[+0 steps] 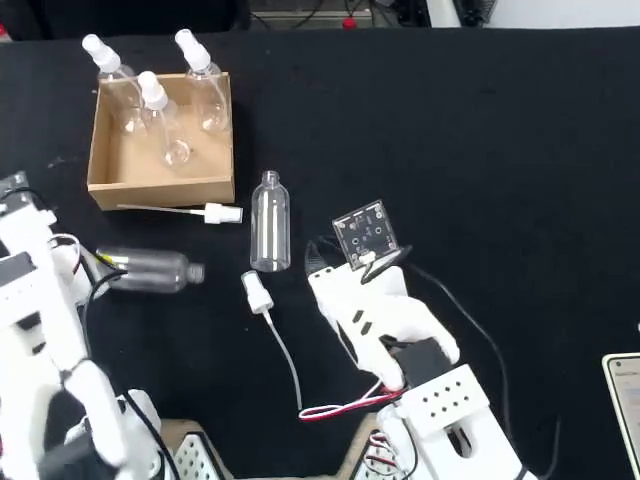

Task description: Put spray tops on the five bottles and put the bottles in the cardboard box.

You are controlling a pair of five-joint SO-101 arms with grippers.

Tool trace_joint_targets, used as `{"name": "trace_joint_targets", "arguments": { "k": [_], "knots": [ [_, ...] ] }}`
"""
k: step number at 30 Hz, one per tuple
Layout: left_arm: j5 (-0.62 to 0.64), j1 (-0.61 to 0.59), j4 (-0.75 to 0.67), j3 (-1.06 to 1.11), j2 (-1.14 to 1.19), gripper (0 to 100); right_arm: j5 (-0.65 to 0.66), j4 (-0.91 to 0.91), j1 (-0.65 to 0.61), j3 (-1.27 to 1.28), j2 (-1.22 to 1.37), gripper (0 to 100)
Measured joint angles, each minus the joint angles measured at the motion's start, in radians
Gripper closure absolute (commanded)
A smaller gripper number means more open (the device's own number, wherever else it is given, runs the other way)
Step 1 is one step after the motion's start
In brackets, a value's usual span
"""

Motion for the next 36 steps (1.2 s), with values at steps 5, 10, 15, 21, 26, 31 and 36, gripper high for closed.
{"name": "trace_joint_targets", "arguments": {
  "k": [5,10,15,21,26,31,36],
  "knots": [
    [-0.086,0.058,0.046,0.0,-0.18,73,0.0,0.0,0.0,0.0,0.0,95.6],
    [-0.328,0.282,0.132,-0.002,-0.221,73,0.0,0.0,0.0,0.0,0.0,95.6],
    [-0.749,0.402,0.351,-0.064,-0.224,73,0.0,0.0,0.0,0.0,0.0,95.6],
    [-1.022,0.408,0.42,-0.084,-0.224,72,0.0,0.0,0.0,0.0,0.0,95.6],
    [-1.043,0.414,0.318,-0.087,-0.204,72,0.0,0.0,0.0,0.0,0.0,95.6],
    [-1.048,0.42,0.301,-0.106,-0.061,72,0.0,0.0,0.0,0.0,0.0,95.6],
    [-1.048,0.423,0.293,-0.169,0.061,72,0.0,0.0,0.0,0.0,0.0,95.6]
  ]
}}
